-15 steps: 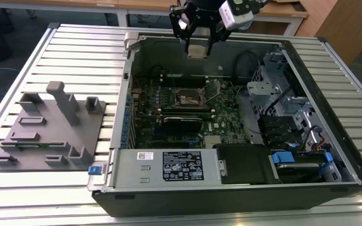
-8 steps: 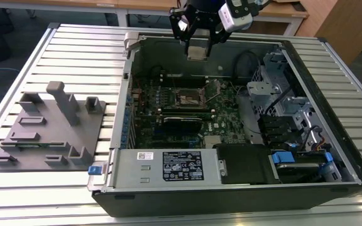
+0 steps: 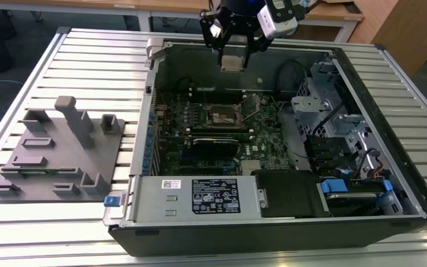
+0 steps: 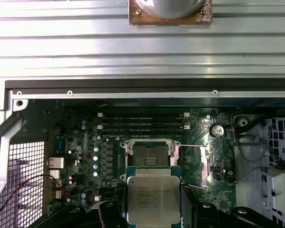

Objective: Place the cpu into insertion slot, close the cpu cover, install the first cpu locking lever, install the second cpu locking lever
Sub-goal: 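Place the cpu into insertion slot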

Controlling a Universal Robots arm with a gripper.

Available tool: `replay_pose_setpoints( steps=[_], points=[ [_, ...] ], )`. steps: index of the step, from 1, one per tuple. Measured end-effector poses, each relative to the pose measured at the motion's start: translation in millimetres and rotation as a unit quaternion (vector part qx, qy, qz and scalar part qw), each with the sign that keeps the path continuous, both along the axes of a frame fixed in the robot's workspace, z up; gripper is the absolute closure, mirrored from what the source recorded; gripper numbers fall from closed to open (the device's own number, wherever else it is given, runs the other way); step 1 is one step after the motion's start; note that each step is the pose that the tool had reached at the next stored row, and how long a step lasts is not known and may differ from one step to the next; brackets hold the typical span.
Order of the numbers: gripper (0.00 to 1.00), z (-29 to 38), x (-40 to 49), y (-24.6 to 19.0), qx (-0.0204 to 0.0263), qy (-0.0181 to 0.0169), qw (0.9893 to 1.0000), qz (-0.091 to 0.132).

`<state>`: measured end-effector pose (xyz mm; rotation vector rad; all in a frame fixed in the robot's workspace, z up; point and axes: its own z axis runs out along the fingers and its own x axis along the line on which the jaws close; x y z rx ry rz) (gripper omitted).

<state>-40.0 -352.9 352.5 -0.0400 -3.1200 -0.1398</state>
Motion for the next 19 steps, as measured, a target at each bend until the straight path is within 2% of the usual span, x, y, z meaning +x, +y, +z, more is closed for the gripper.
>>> replay_pose_setpoints(
  steps=[12,19],
  points=[
    [0.46,-6.1,0.0,0.0,0.0000,0.0000,1.0000,0.000],
    [0.46,-7.4,0.0,0.0,0.0000,0.0000,1.0000,0.000]
  ],
)
